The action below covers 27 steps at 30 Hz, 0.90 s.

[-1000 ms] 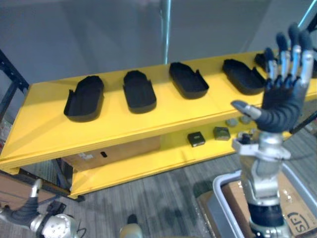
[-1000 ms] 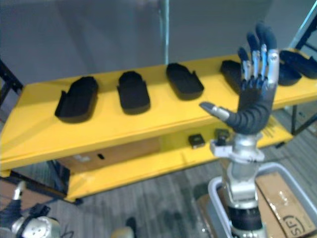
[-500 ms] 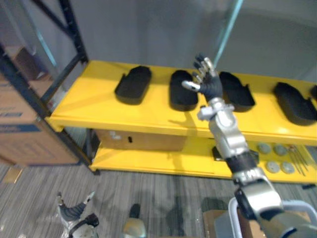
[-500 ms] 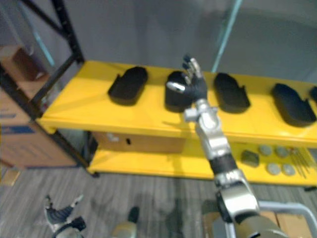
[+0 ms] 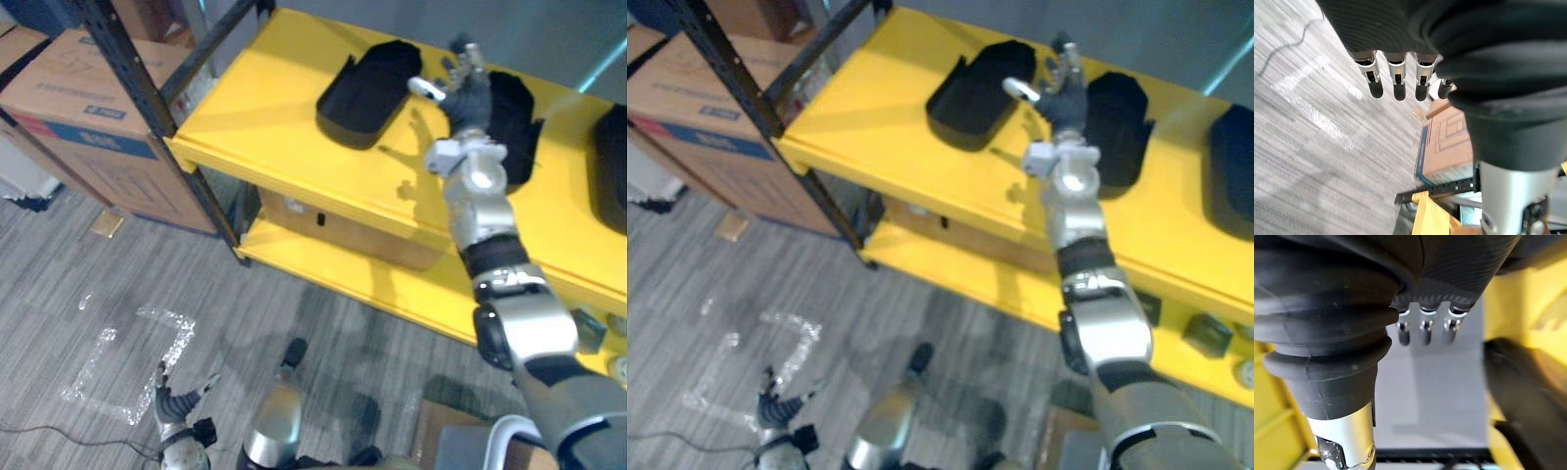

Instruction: Walk over and take plastic housings, then place them on the shelf

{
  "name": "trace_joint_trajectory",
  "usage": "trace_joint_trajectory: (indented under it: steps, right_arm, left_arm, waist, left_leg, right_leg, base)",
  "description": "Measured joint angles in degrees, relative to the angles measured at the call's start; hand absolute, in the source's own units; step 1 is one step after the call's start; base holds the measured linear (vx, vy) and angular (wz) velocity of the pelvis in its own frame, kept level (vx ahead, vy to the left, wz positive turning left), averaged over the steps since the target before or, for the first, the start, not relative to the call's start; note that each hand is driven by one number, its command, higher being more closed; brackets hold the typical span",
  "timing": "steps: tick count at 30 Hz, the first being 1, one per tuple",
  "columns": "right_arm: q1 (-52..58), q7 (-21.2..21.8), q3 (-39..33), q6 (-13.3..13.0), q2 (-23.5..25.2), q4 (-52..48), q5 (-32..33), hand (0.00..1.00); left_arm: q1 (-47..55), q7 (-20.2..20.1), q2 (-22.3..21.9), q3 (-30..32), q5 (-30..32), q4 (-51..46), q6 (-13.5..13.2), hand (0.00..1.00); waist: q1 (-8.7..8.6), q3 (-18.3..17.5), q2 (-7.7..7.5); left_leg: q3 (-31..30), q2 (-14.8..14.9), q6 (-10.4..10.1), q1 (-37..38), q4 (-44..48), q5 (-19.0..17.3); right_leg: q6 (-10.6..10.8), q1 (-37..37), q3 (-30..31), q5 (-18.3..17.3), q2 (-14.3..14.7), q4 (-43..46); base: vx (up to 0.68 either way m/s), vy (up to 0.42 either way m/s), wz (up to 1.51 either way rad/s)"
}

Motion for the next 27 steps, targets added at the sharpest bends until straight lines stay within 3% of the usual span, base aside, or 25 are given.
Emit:
trace_joint_trajectory:
  steps: [3,5,6,8,9,10,11,12,15,16,19,23,27]
  right_arm:
    - [5.53,-0.97,-0.22,0.01,0.27,-3.09,-2.36,0.00]
    - [10.14,-2.15,-0.48,0.04,1.38,-4.22,-3.22,0.00]
    - [10.86,-2.80,-0.48,-0.03,1.72,-4.28,-3.59,0.00]
    - [10.10,-3.45,-0.57,-0.94,1.71,-5.50,-3.60,0.00]
    - [9.37,-3.65,-0.56,-1.44,2.21,-5.54,-3.85,0.00]
    - [7.88,-4.03,-0.77,-2.39,1.81,-5.74,-4.77,0.00]
    - [7.94,-4.20,-1.00,-2.93,1.67,-6.05,-4.83,0.00]
    - [8.71,-4.58,-2.54,-3.48,2.88,-6.22,-4.80,0.00]
    - [8.98,-4.39,-2.56,-2.84,3.46,-6.23,-4.69,0.00]
    - [7.75,-4.45,-2.62,-2.84,3.46,-6.22,-4.66,0.00]
    - [4.08,-4.18,-2.62,-2.83,3.06,-5.87,-4.56,0.00]
    - [0.69,-3.07,-2.57,-3.41,0.79,-3.19,-4.49,0.00]
    - [-2.81,-3.08,-1.52,-5.81,0.38,-2.91,-4.74,0.00]
  left_arm:
    - [0.28,-1.70,0.58,-0.14,0.11,0.02,-0.65,0.00]
    - [1.50,-2.23,2.63,-1.28,0.54,0.05,-0.65,0.00]
    - [1.63,-2.14,3.77,-1.79,0.50,0.06,-0.60,0.00]
    - [-1.06,-1.05,5.60,-1.54,-1.41,-0.21,-0.16,0.00]
    - [-2.10,-0.77,6.79,-1.33,-2.88,-0.42,-0.09,0.00]
    - [-4.69,-0.48,8.19,-1.19,-4.74,-0.91,0.37,0.00]
    - [-5.52,0.08,7.48,-1.21,-5.45,-0.99,0.59,0.00]
    - [-6.67,1.52,5.85,-0.95,-7.19,-0.58,0.88,0.00]
    - [-6.67,2.50,4.54,-1.06,-9.36,-0.15,1.96,0.00]
    - [-6.05,2.37,3.30,-0.37,-9.68,-0.17,1.98,0.00]
    - [-4.99,0.51,1.70,-0.72,-8.94,-0.07,1.15,0.00]
    - [-4.41,-0.89,0.61,-4.10,-8.94,0.24,-0.21,0.00]
    - [-4.51,-0.88,0.55,-4.61,-8.71,1.50,-0.63,0.00]
  waist:
    - [-0.87,0.27,-0.49]
    - [-1.64,0.42,-0.41]
    - [-2.38,0.77,0.40]
    - [-2.81,0.80,0.15]
    - [-2.81,0.91,-1.21]
    - [-4.29,2.08,-4.08]
    - [-4.35,3.08,-2.23]
    - [-4.60,5.25,0.55]
    - [-4.02,5.43,0.08]
    - [-4.03,5.43,0.08]
    - [-4.24,5.60,0.46]
    - [-4.70,5.92,1.14]
    - [-5.58,6.03,1.49]
  left_leg:
    - [0.23,-1.17,0.73,1.32,4.35,-4.03]
    - [0.10,-0.56,1.38,4.34,6.52,-6.83]
    - [-0.06,1.04,1.46,5.10,6.76,-7.40]
    - [-0.56,3.76,0.73,2.86,5.90,-7.90]
    - [0.17,3.59,0.12,1.74,5.31,-9.06]
    - [5.14,1.51,5.14,-5.80,25.13,-13.10]
    - [7.03,3.26,4.84,-6.68,31.05,-17.50]
    - [7.95,6.12,0.50,-4.86,31.33,-23.25]
    - [7.31,5.97,-0.55,-5.18,26.29,-20.59]
    - [6.73,6.07,-1.00,-4.63,20.42,-16.88]
    - [6.75,6.47,-1.91,-3.63,13.53,-12.53]
    - [6.69,7.00,-1.82,-1.80,11.60,-11.17]
    - [6.73,6.89,-1.82,-0.53,11.73,-11.17]
  right_leg:
    - [-0.53,0.43,1.73,0.32,-2.66,6.73]
    - [-4.80,-1.23,7.39,3.01,-3.70,15.59]
    - [-5.64,-4.20,11.30,0.18,-2.79,18.91]
    - [-6.62,-9.63,15.48,-3.89,2.18,11.80]
    - [-7.08,-11.21,16.64,-4.11,3.27,6.68]
    - [-4.00,-13.94,18.23,-1.46,1.39,4.81]
    - [-4.01,-13.69,18.36,-0.62,2.39,5.95]
    - [-3.38,-13.36,18.88,-0.34,4.25,9.39]
    - [-3.91,-14.80,18.40,0.42,4.59,7.30]
    - [-4.60,-14.78,17.05,1.74,5.45,3.89]
    - [-4.88,-15.74,16.34,3.15,6.29,1.93]
    - [-5.12,-13.80,15.95,3.32,6.92,1.52]
    - [-5.12,-11.63,15.96,3.32,6.99,0.59]
  base:
    - [0.03,0.043,-0.04]
    - [0.02,0.051,-0.18]
    - [-0.03,-0.008,-0.17]
    - [-0.10,-0.045,-0.10]
    - [-0.13,-0.052,0.13]
    - [-0.10,-0.053,0.28]
    - [-0.15,-0.041,0.28]
    - [-0.08,-0.012,0.03]
    - [0.01,-0.105,0.15]
    - [0.08,-0.157,0.34]
    - [0.11,-0.140,0.18]
    - [0.13,-0.084,0.14]
    - [0.09,-0.026,0.10]
